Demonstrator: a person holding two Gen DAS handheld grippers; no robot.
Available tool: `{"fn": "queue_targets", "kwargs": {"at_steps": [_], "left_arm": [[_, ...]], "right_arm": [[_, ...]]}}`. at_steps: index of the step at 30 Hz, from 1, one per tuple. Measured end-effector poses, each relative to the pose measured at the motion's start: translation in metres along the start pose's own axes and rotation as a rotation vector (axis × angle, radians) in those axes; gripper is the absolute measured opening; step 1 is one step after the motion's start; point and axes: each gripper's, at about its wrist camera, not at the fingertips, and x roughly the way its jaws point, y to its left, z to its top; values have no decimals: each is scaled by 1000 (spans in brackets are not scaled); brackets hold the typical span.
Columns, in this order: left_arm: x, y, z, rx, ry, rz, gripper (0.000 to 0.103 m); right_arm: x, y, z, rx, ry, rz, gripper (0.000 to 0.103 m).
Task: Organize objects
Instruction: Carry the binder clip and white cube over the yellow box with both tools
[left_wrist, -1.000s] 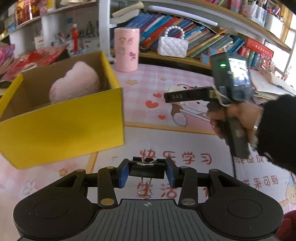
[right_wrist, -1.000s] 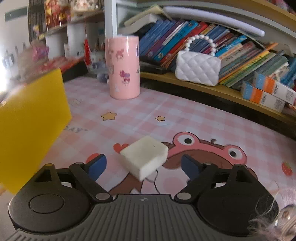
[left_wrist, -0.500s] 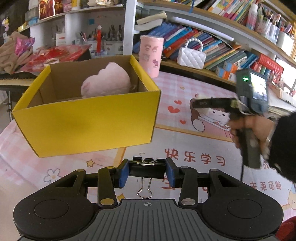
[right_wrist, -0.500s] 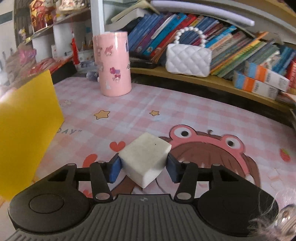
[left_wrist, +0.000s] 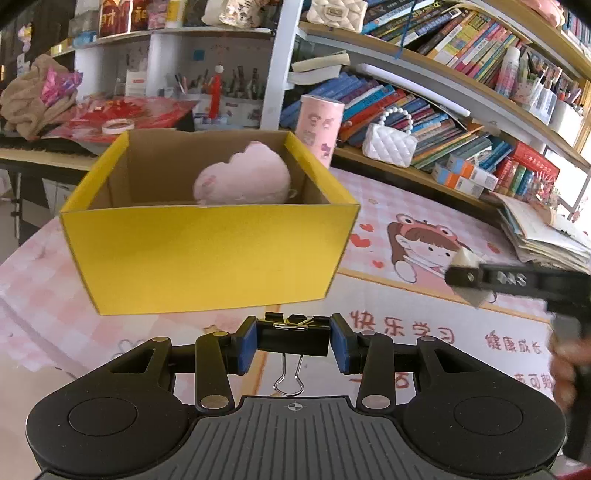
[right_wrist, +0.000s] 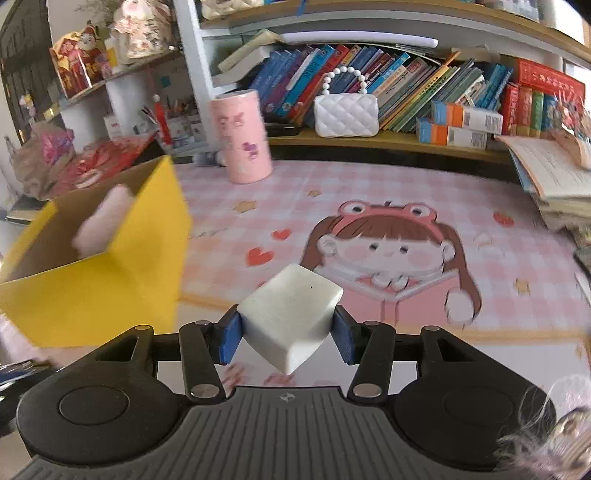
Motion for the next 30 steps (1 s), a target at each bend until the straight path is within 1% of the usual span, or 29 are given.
{"fn": "queue_targets", "kwargs": {"at_steps": [3, 6, 8, 12, 21, 30], "left_arm": [[-8, 8, -5, -3, -5, -14, 39], [-17, 16, -9, 9, -11, -29, 39], [-24, 24, -11, 14, -19, -35, 39], [-40, 41, -18, 4, -31, -32, 39], [-71, 73, -31, 8, -53, -40, 39], [-94, 94, -41, 34, -69, -55, 39]], "right_arm": [[-18, 23, -18, -4, 10, 17, 48], [-25, 50, -34, -69, 39, 36, 48], [-28, 65, -40, -96, 50, 49, 48], [-38, 91, -50, -125, 42, 62, 48], [-59, 137, -72, -157, 42, 76, 49], [-75, 166, -91, -146, 27, 69, 49]]}}
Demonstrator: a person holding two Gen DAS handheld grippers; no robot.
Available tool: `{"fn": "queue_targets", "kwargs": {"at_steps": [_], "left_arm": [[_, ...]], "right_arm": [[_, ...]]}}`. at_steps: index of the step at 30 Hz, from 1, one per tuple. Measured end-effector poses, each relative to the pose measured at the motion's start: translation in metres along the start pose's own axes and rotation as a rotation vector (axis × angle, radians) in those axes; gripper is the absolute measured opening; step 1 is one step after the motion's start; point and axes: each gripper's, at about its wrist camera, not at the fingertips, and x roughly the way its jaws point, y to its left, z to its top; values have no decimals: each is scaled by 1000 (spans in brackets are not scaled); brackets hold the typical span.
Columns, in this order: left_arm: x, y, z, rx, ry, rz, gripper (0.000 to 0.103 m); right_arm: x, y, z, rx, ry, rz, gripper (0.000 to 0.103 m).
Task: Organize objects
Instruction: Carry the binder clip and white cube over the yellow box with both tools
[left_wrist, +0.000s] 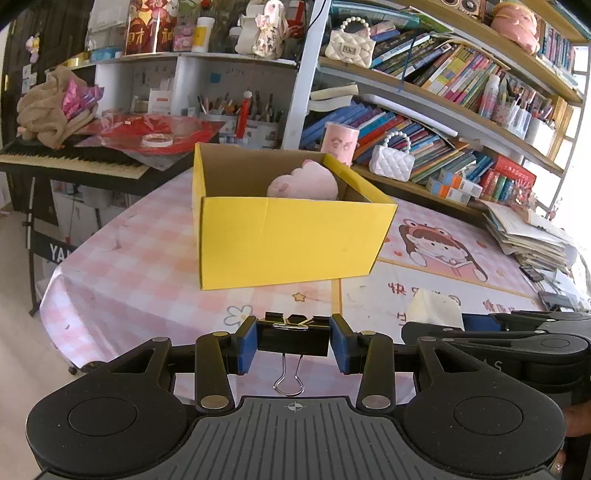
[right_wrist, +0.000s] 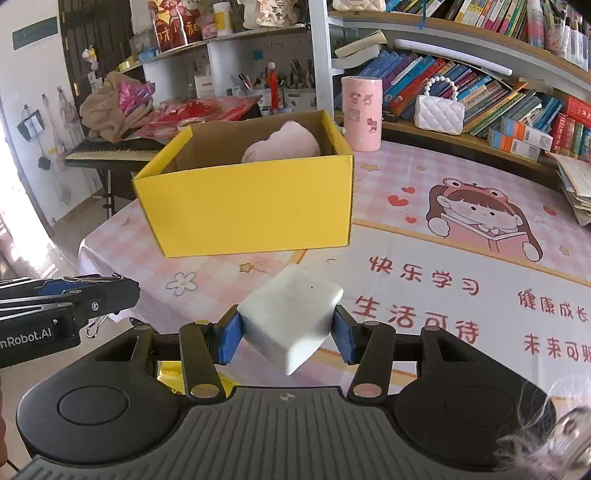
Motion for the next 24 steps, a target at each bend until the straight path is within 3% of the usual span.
{"fn": "queue_targets", "kwargs": {"at_steps": [15, 24], "left_arm": [[-3, 10, 5, -6, -17, -24, 39], [10, 7, 41, -23, -103, 12, 39]], "right_arm": [[-3, 19, -8, -4, 28, -24, 48], [10, 5, 26, -38, -28, -11, 48]]}}
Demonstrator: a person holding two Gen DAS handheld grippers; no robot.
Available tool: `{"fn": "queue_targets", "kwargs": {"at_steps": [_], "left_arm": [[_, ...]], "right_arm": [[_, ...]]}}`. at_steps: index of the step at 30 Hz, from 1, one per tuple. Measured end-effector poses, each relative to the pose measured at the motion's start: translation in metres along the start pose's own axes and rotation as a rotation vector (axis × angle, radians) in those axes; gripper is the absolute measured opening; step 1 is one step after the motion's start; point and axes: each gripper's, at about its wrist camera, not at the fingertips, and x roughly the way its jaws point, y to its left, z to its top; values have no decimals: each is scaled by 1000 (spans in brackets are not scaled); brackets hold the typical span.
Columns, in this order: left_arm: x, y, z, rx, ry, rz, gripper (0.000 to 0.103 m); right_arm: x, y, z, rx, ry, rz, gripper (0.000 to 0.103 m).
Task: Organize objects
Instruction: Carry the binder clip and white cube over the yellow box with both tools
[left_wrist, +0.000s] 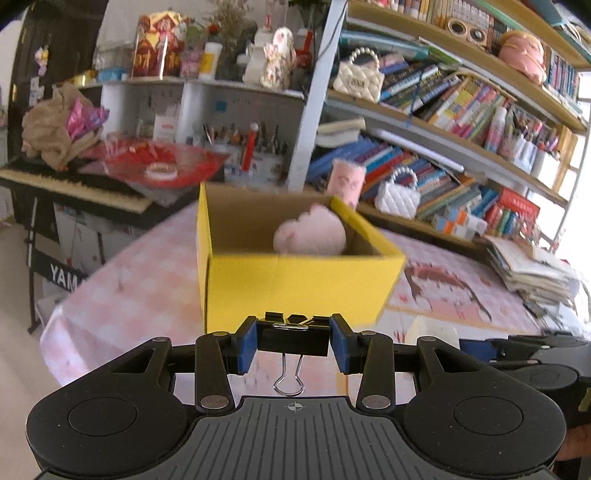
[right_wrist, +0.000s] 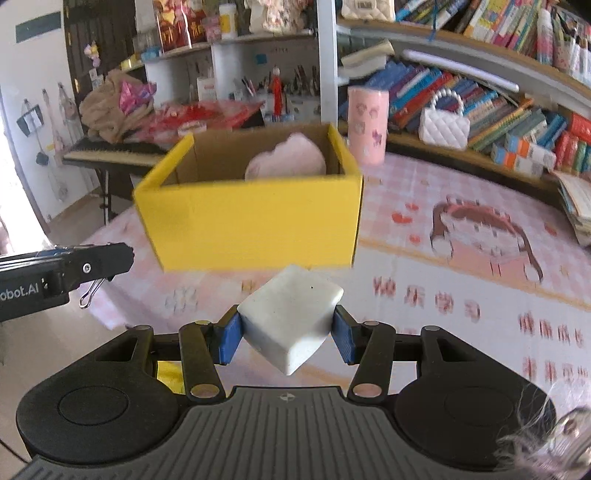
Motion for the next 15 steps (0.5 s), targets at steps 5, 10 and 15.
{"fn": "queue_targets", "kwargs": {"at_steps": [5, 10, 15], "left_arm": [[20, -3, 32, -14, -72, 52, 39], [43, -9, 56, -4, -114, 89, 39], [71, -13, 66, -23, -106, 129, 40]], "right_arm": [[14, -7, 44, -54, -91, 23, 48], [36, -12, 83, -115, -156, 61, 49], [67, -14, 105, -174, -146, 94, 49]]}}
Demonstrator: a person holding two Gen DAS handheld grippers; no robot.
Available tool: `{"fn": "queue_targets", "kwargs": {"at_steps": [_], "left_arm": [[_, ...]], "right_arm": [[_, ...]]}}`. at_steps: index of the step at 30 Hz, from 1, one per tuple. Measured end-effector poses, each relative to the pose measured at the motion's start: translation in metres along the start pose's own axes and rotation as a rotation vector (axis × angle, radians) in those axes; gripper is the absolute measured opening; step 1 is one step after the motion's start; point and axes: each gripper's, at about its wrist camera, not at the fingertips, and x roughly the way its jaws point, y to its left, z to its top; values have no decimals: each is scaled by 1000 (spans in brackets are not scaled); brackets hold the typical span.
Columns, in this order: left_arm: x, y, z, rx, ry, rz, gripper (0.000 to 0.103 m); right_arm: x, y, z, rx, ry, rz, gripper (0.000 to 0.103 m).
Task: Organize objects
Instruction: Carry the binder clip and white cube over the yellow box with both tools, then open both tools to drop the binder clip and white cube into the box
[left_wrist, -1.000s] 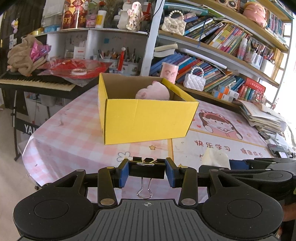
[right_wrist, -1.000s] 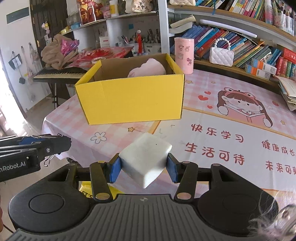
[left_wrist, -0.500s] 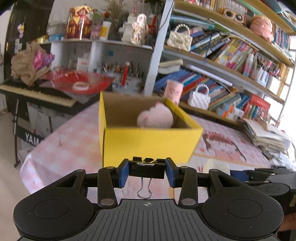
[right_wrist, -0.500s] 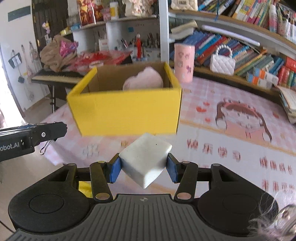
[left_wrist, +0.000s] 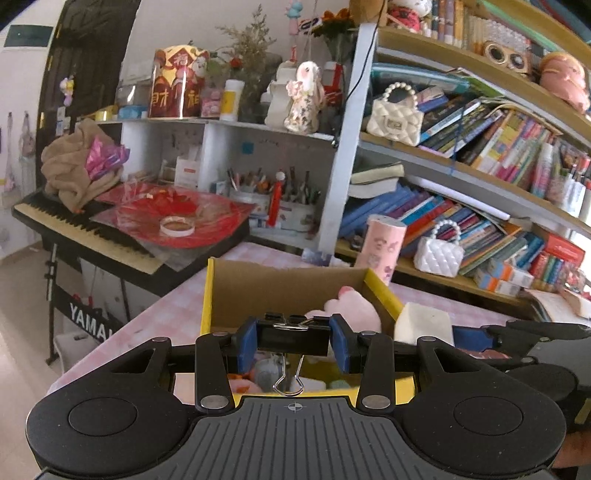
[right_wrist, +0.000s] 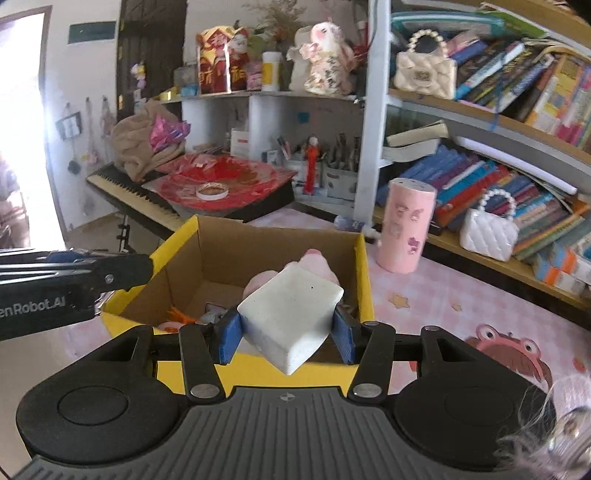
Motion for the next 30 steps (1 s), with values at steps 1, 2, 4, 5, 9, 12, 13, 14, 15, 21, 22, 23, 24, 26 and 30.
{"fn": "queue_targets", "kwargs": {"at_steps": [1, 2, 4, 5, 9, 12, 13, 14, 15, 21, 22, 23, 24, 26, 30], "left_arm": [[6, -1, 0, -4, 7, 8, 40], [13, -1, 0, -7, 19, 18, 40], [26, -1, -1, -12, 49, 38, 40], [32, -1, -1, -16, 64, 50, 40], [55, 0, -6, -29, 125, 81, 40], [67, 1, -10, -30, 166, 101, 40], [69, 3, -11, -45, 173, 102, 40], [71, 4, -12, -55, 181, 103, 40], [73, 5, -12, -60, 189, 103, 40], [80, 3, -11, -44, 213, 93, 40], [82, 3, -11, -46, 214, 92, 40], [81, 3, -11, -48, 215, 92, 40], [80, 3, -11, -53, 216, 92, 41], [80, 2, -11, -64, 215, 87, 42], [68, -1, -10, -68, 178, 50, 67]], "right_arm": [[7, -1, 2, -9, 9, 11, 49], [14, -2, 3, -18, 19, 20, 49], [30, -3, 4, -36, 46, 33, 49], [38, -4, 4, -41, 59, 39, 49], [64, -8, 3, -32, 121, 77, 49], [82, -11, 2, -19, 191, 111, 49], [87, -13, 2, -6, 208, 124, 49], [89, -14, 2, -1, 218, 131, 48], [90, -14, 2, -9, 218, 139, 48], [99, -16, 3, -24, 251, 183, 49], [100, -16, 2, -26, 255, 190, 49], [101, -17, 2, -25, 257, 196, 50], [101, -17, 3, -24, 257, 201, 50], [100, -17, 2, -22, 249, 196, 50], [83, -18, -1, 12, 181, 175, 57]]}}
